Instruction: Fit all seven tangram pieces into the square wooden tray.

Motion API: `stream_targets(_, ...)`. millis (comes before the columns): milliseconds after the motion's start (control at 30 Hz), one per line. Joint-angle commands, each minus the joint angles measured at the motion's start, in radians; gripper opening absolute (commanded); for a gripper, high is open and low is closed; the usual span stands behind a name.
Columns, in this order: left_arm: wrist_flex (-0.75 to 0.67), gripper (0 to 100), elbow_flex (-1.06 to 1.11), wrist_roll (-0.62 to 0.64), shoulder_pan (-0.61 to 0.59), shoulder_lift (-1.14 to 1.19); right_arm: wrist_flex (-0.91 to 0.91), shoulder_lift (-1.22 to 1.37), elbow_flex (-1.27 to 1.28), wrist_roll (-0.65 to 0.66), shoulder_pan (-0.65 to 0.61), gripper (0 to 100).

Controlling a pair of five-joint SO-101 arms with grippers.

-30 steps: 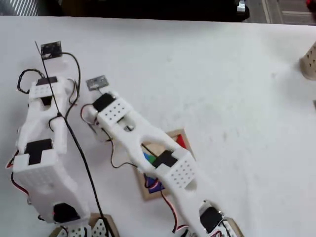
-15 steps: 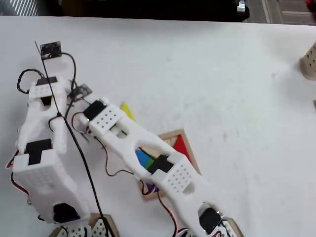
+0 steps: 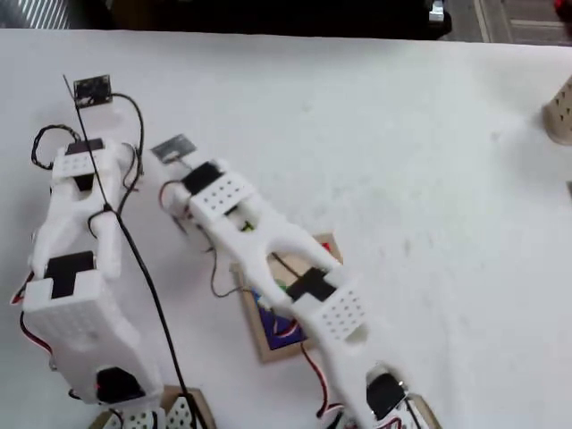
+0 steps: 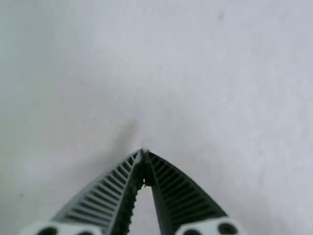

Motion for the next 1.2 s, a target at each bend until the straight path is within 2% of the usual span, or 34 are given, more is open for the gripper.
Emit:
stream_targets(0,-0.014,3,-0.048,0.008,0.001,-0.005,0.019,-0.056,0.002,0.066,0.093,22.9)
stream_targets(267,-0.014,3,-0.048,0.008,0.001,-0.005,0.183,-0.257,0.011,0.115,0.177,23.0)
stream_targets(400,-0.014,3,-0.049,0.008,0.001,-0.005,0.159,-0.277,0.011,0.109,0.257,23.0)
stream_targets(500,-0.014,3,-0.052,0.008,0.001,-0.005,0.111,-0.231,0.011,-0.005,0.275,23.0)
stream_targets(633,-0.014,3,-0.052,-0.031,0.001,-0.005,0.054,-0.147,0.009,-0.33,0.294,23.0)
stream_targets(700,-0.014,3,-0.054,-0.031,0.001,-0.005,0.039,-0.107,0.002,-0.419,0.277,23.0)
stream_targets(900,-0.014,3,-0.054,-0.032,0.001,-0.005,-0.013,-0.079,0.002,-0.428,0.199,23.0)
stream_targets(1167,-0.014,3,-0.054,-0.032,0.008,-0.005,-0.064,-0.07,0.002,-0.431,0.179,23.0)
